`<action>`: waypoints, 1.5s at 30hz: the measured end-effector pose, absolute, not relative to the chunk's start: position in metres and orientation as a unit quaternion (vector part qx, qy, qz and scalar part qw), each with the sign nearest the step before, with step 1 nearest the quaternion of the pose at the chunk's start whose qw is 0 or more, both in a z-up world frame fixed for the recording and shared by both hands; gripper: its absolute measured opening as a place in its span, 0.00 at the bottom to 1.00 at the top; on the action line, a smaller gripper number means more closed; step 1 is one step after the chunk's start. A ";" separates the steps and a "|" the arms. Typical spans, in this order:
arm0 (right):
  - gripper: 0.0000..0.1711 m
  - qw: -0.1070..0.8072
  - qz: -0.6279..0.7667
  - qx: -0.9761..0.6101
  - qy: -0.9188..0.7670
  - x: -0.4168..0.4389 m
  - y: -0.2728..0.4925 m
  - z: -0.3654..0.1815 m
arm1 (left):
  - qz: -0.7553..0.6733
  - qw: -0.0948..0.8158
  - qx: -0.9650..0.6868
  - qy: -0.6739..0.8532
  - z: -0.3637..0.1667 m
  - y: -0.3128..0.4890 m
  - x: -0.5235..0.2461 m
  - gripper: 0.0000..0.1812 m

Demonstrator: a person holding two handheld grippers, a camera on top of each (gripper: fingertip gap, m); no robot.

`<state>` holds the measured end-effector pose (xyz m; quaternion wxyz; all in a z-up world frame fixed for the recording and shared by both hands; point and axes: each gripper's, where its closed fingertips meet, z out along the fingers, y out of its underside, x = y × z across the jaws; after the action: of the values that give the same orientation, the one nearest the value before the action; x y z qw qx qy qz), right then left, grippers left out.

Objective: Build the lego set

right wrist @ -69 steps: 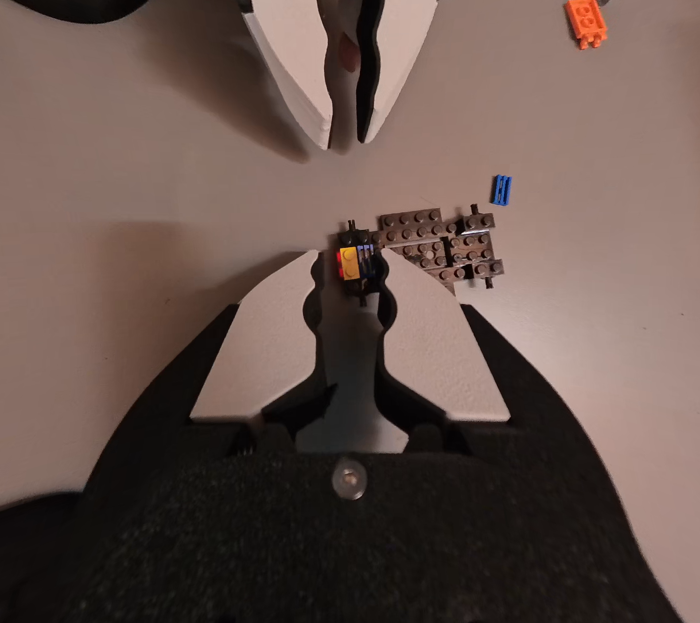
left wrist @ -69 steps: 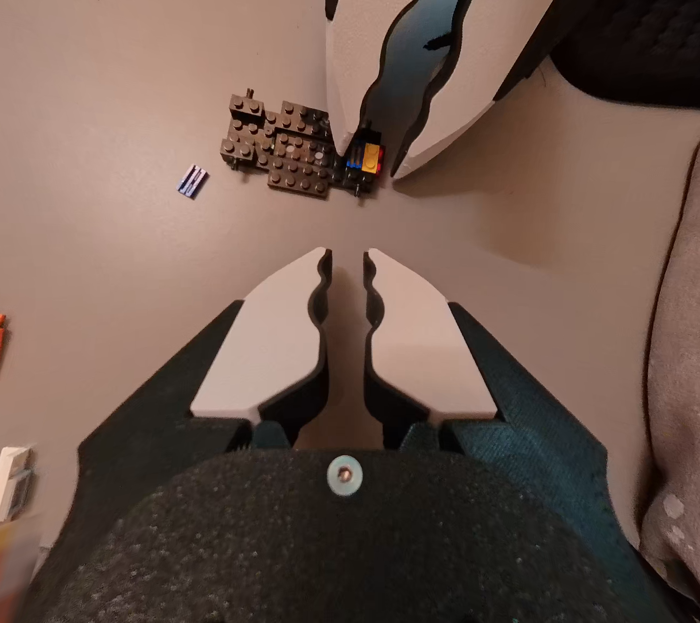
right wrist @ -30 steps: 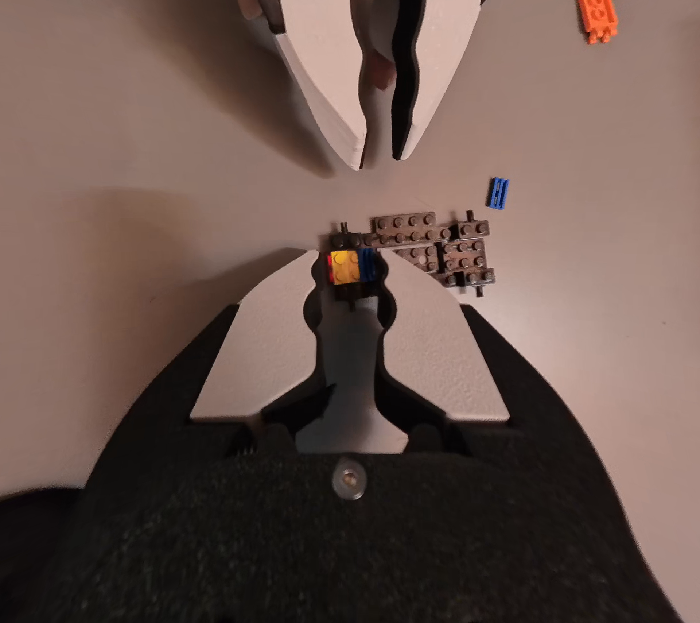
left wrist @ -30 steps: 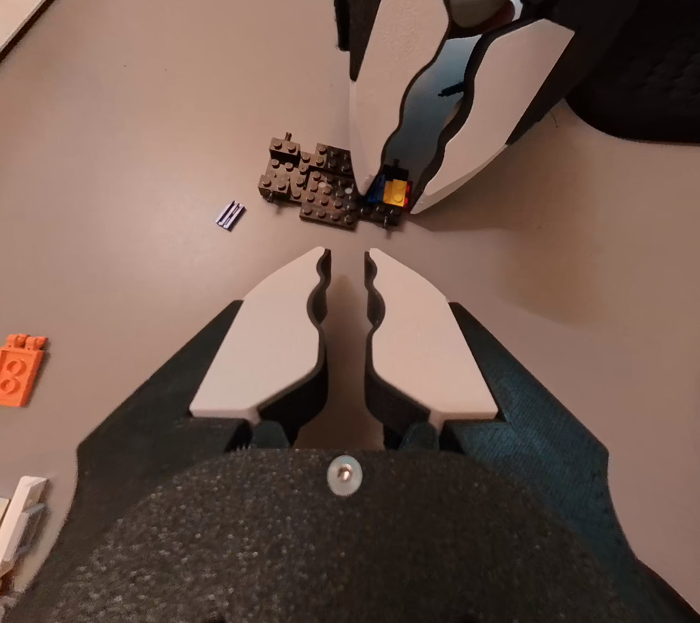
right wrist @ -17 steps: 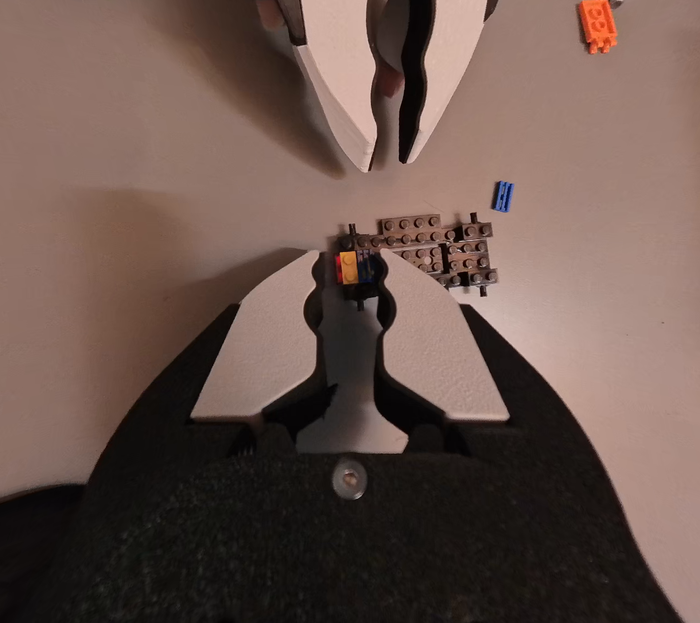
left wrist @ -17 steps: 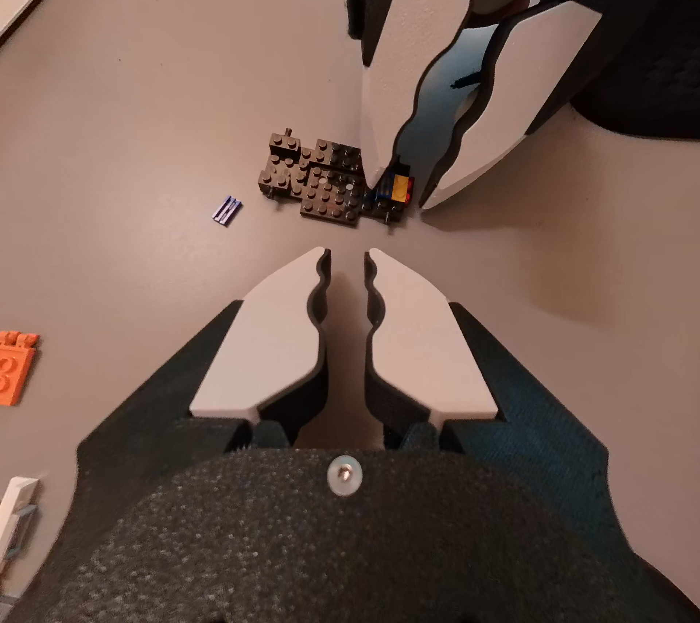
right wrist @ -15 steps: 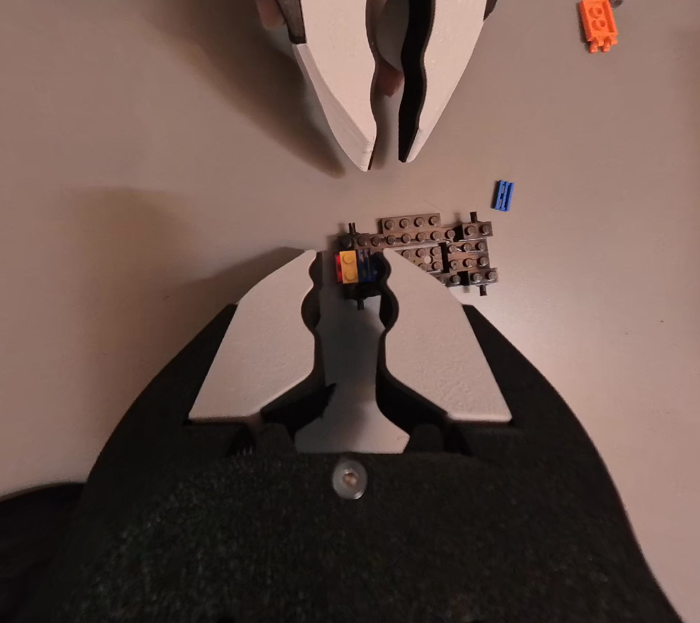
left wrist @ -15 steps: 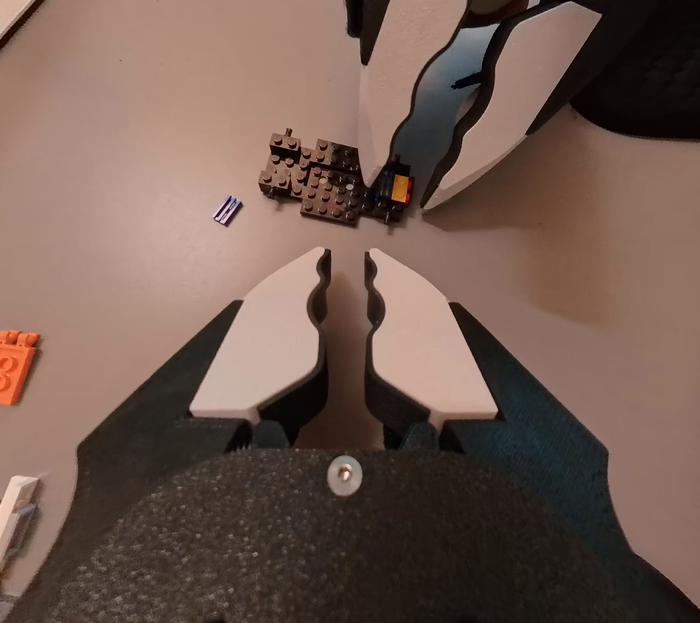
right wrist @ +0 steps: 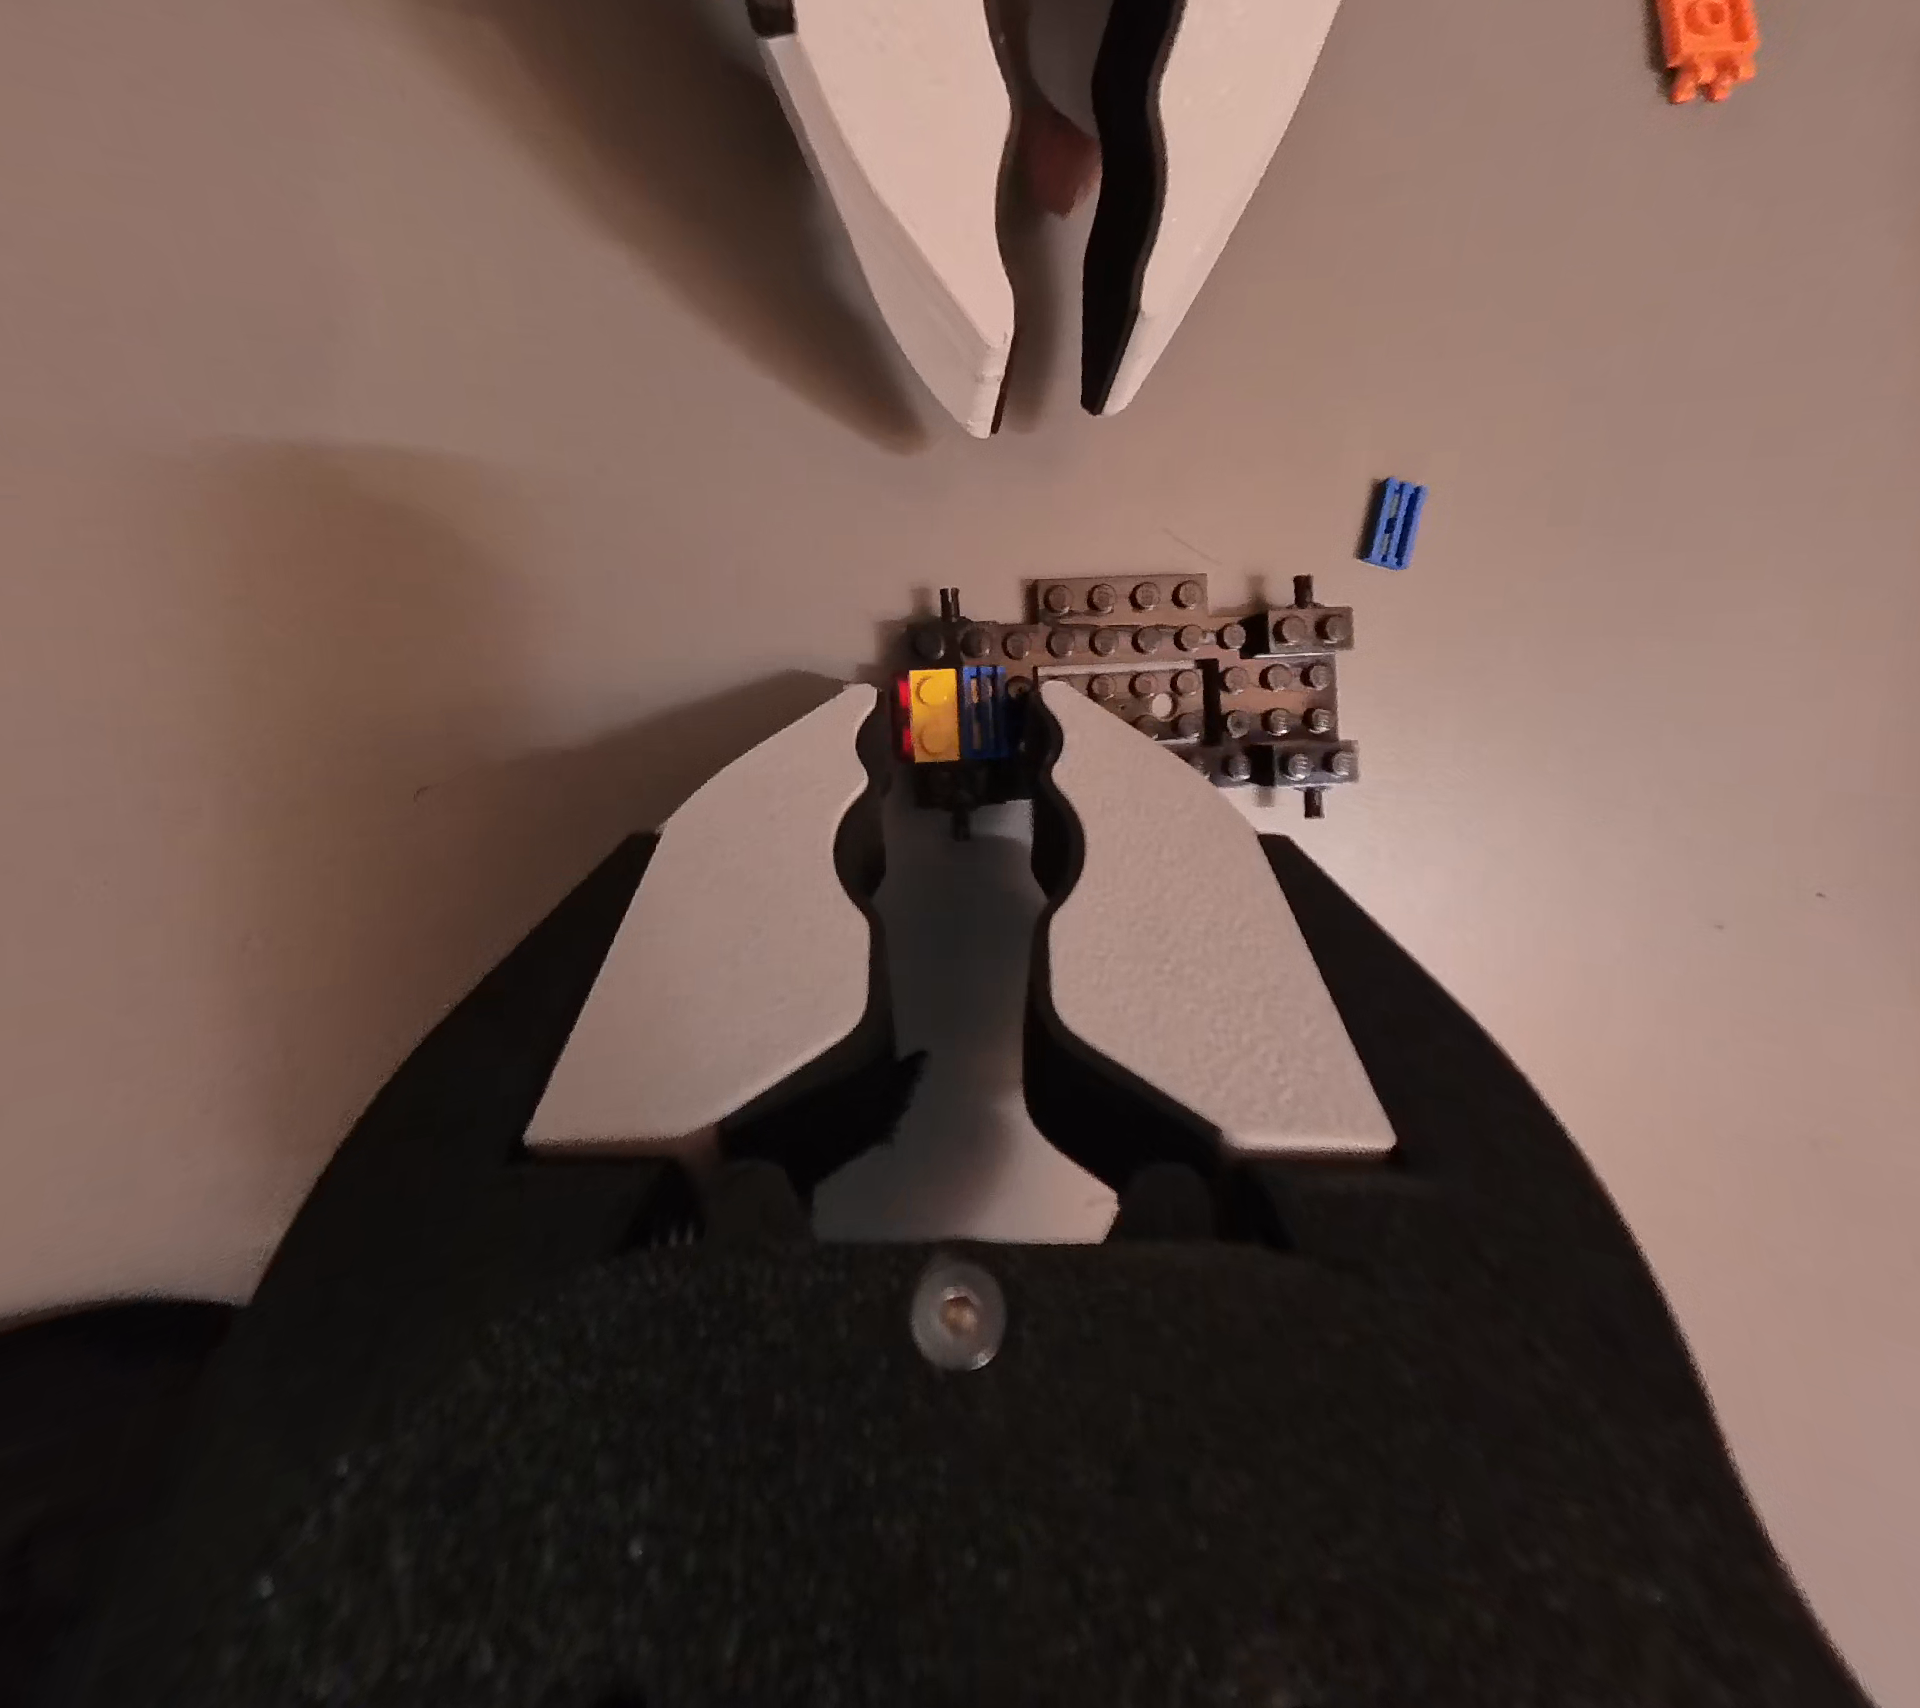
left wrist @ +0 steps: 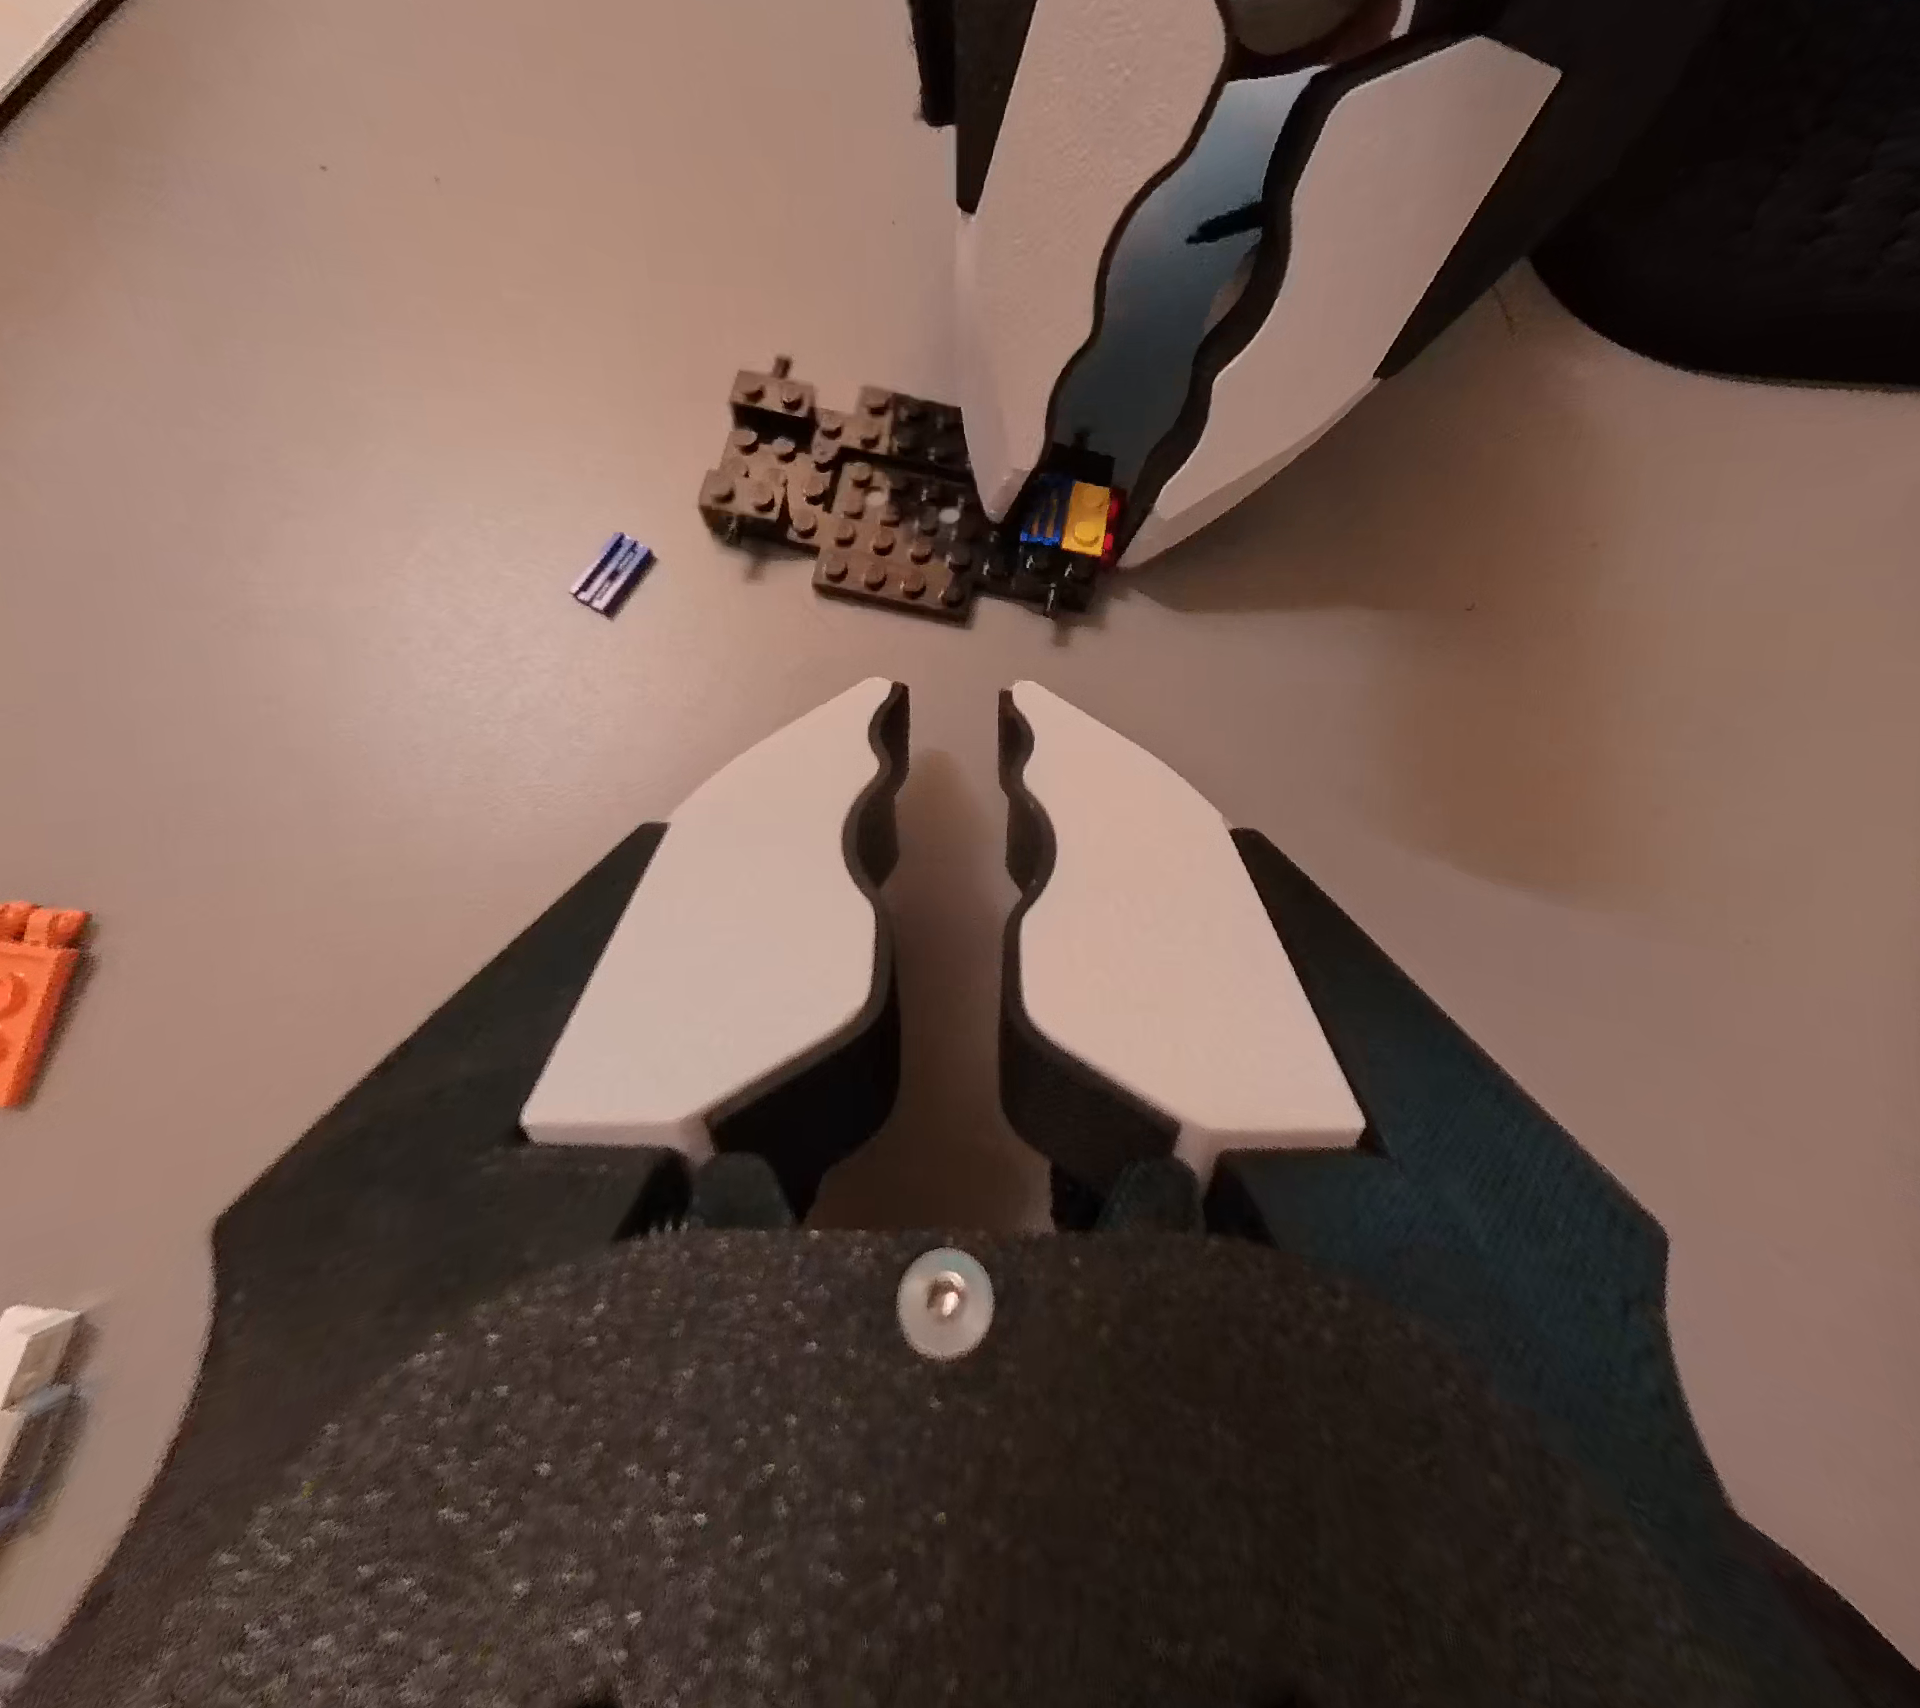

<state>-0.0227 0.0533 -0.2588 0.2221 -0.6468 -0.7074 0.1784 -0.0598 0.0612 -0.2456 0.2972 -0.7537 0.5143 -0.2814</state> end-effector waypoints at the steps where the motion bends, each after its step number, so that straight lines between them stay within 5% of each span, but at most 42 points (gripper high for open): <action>1: 0.12 0.225 0.177 -0.644 -0.709 -0.023 0.053 -0.258 | -0.282 0.297 -0.754 0.514 -0.246 0.061 -0.060 0.09; 13: 0.12 0.237 0.178 -0.625 -0.722 -0.021 0.051 -0.251 | -0.320 0.291 -0.759 0.487 -0.246 0.060 -0.055 0.09; 29: 0.12 0.264 0.160 -0.529 -0.790 -0.016 0.047 -0.198 | -0.641 0.194 -0.718 0.192 -0.188 0.066 -0.025 0.17; 36: 0.11 0.270 0.131 -0.489 -0.819 -0.019 0.042 -0.192 | -0.659 0.189 -0.714 0.145 -0.184 0.070 -0.019 0.06; 45: 0.11 0.320 0.092 -0.474 -0.815 -0.022 0.050 -0.189 | -0.672 0.182 -0.713 0.091 -0.176 0.079 -0.020 0.03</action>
<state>-0.0219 0.0499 -0.1889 0.3205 -0.4739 -0.8150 0.0917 -0.0201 0.0789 -0.1758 0.1816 -0.7125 0.0913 -0.6716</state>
